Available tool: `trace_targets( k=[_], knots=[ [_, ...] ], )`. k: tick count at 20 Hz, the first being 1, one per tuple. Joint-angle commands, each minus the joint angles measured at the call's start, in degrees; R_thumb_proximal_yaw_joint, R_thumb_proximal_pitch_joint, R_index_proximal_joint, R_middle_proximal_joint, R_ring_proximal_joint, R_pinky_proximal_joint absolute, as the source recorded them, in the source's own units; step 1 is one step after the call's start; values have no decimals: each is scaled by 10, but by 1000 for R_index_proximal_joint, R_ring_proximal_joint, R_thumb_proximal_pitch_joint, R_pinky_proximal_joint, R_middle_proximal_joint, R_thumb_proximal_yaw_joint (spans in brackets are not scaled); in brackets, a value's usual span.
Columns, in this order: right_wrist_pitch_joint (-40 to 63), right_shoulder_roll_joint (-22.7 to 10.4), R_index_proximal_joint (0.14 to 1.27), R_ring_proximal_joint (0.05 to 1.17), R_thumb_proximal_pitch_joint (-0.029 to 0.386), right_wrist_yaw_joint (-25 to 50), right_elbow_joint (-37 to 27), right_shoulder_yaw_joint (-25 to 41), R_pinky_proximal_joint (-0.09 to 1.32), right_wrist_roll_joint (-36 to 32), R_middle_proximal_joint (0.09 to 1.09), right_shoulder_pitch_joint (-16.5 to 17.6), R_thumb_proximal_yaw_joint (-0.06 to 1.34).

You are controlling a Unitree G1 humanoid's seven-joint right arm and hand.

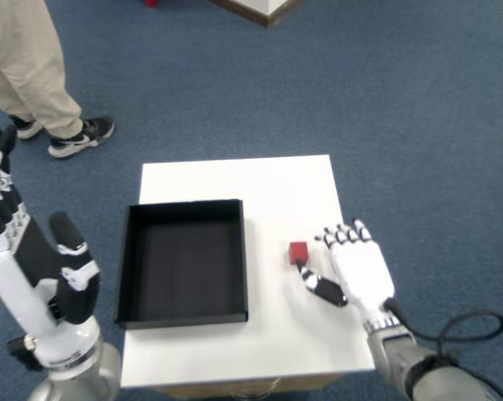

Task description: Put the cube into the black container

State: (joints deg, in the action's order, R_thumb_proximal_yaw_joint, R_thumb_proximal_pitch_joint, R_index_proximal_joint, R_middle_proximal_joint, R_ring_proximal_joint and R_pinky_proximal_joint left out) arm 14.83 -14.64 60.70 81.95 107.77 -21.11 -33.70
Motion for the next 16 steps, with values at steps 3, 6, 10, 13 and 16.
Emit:
trace_targets(
  k=[3,6,10,13,16],
  knots=[
    [2,-8,467,279,121,31,11,-1,124,-7,310,-25,216],
    [7,-8,475,286,117,43,11,3,131,-2,316,-26,217],
    [10,-10,481,297,112,50,11,6,139,2,328,-32,215],
    [11,-11,487,303,111,49,11,9,144,5,336,-33,218],
    [11,-12,496,312,110,51,11,17,152,12,346,-31,227]
  ],
)
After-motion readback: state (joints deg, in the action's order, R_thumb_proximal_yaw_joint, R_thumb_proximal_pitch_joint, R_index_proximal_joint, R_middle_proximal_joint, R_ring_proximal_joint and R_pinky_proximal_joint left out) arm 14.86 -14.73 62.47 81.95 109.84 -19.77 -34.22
